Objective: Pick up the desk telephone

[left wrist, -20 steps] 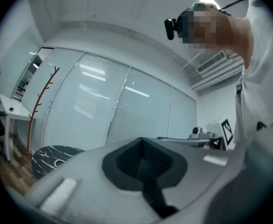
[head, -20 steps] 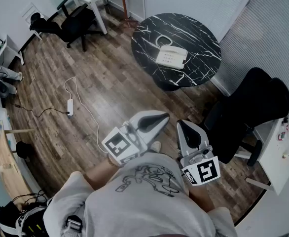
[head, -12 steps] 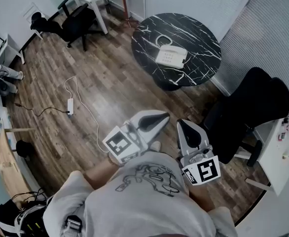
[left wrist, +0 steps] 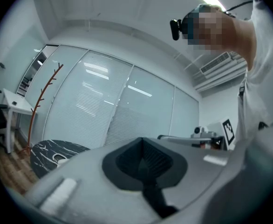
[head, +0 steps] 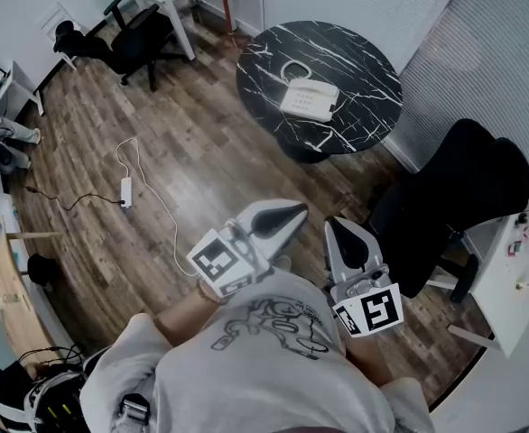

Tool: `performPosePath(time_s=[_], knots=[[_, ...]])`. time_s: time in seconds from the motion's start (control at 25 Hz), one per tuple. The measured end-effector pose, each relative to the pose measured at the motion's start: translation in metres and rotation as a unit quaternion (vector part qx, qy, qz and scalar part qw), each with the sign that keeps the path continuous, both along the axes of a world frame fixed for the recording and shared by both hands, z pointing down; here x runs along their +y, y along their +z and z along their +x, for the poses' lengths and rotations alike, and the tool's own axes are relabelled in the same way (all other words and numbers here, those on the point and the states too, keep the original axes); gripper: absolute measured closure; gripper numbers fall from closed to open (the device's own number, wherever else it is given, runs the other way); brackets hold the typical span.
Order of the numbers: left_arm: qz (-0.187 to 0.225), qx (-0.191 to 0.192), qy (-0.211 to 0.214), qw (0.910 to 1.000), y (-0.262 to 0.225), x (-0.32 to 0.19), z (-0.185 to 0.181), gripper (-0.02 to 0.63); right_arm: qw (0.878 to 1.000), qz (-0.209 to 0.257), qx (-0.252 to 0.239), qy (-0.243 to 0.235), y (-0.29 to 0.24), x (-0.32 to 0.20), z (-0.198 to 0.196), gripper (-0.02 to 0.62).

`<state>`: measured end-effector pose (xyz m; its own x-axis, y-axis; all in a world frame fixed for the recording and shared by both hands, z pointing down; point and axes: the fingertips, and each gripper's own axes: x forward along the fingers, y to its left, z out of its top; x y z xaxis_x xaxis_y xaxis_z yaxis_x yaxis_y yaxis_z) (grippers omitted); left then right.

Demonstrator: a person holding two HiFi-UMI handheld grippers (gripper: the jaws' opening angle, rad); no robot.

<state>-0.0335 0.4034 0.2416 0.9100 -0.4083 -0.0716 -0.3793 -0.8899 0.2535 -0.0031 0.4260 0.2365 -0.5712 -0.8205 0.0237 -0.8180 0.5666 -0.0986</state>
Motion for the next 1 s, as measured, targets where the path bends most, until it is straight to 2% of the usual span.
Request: performPosePath(time_s=[0.48, 1.0], knots=[[-0.009, 0.004, 0.001, 1.0, 0.013, -0.048, 0.002, 0.606, 1.0, -0.002, 0.001, -0.004, 0.011, -0.046, 0.0, 0.591], [-0.013, 0.002, 0.016, 0.9998, 0.02, -0.184, 0.004, 0.606, 1.0, 0.001, -0.002, -0.026, 0.013, -0.18, -0.01, 0.591]])
